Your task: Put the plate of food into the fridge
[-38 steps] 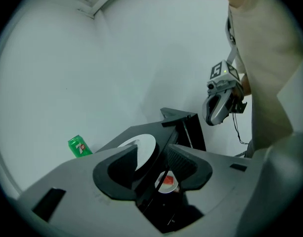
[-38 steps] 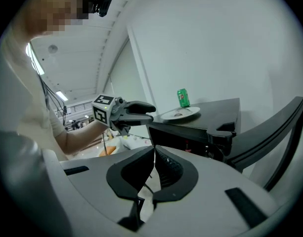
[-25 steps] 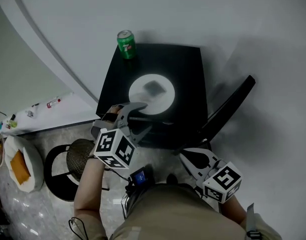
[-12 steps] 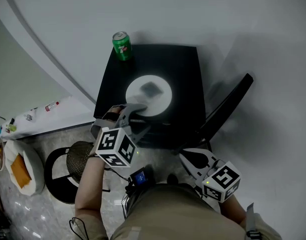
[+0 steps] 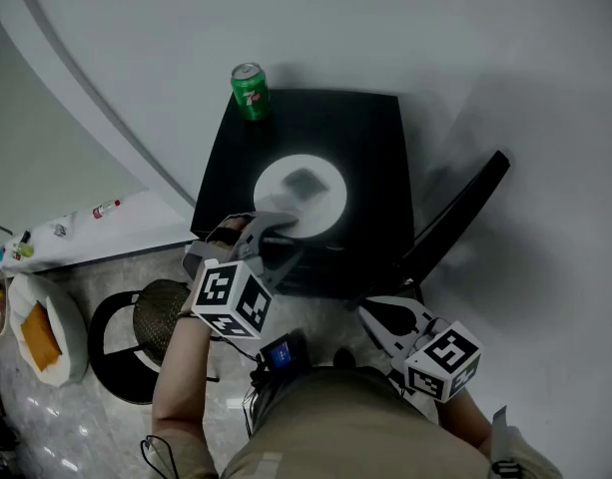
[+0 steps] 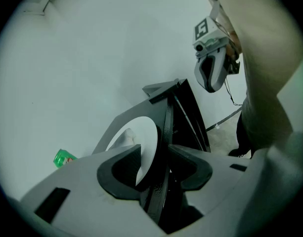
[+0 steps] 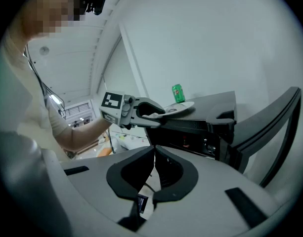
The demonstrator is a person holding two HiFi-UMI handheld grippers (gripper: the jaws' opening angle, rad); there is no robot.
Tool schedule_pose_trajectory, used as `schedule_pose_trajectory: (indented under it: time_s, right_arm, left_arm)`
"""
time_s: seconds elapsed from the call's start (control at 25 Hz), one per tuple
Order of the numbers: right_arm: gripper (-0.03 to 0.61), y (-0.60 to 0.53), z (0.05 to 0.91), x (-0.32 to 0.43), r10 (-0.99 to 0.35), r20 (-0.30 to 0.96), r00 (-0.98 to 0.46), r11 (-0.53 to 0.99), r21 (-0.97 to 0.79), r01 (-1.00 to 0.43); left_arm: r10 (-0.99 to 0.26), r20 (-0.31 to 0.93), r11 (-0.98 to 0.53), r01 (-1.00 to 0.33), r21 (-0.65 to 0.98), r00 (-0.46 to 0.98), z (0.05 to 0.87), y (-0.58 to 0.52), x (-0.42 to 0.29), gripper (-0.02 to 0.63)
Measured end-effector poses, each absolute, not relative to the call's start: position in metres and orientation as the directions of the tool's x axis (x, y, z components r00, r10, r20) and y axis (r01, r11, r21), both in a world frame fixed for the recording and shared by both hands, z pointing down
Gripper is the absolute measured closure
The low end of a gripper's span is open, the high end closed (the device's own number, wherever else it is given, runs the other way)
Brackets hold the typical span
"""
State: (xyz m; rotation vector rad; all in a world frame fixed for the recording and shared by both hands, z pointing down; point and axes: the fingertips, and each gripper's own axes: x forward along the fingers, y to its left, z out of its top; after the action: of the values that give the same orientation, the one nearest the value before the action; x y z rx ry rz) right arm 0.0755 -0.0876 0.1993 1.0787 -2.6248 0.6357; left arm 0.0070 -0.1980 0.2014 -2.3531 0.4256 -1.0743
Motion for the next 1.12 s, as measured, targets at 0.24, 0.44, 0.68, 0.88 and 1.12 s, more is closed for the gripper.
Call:
schedule_pose_trajectory:
  time_s: [0.24, 0.44, 0.68, 0.88, 1.12]
  right_arm:
    - [0.557, -0.086, 0.209, 0.071, -0.586, 0.366, -0.723, 0.62, -0.371, -0.691]
    - [0.557, -0.091, 0.209, 0.063, -0.571, 0.348, -0.744, 0.604, -0.435, -0.667]
    - [0.557, -0.105, 0.207, 0.049, -0.567, 0.307, -0.764, 0.577, -0.515, -0.634]
    - [0.555, -0.125, 0.205, 0.043, -0.59, 0.271, -0.76, 0.505, -0.611, -0.61]
    - [0.555, -0.144, 0.197, 0.04, -0.616, 0.149, -0.774, 0.428, -0.761, -0.488]
  left_arm:
    - [-0.493, 0.58, -0.812, -0.103, -0.575, 0.649, 0.198, -0.194, 0.006, 0.477]
    - [-0.501, 0.56, -0.809, -0.128, -0.574, 0.659, 0.194, -0.192, 0.004, 0.511]
    - [-0.505, 0.555, -0.803, -0.125, -0.583, 0.661, 0.195, -0.186, 0.002, 0.514]
    - [-0.494, 0.552, -0.805, -0.114, -0.582, 0.671, 0.195, -0.182, 0.0, 0.515]
    - [-0.479, 0.548, -0.804, -0.093, -0.587, 0.685, 0.195, -0.172, -0.002, 0.518]
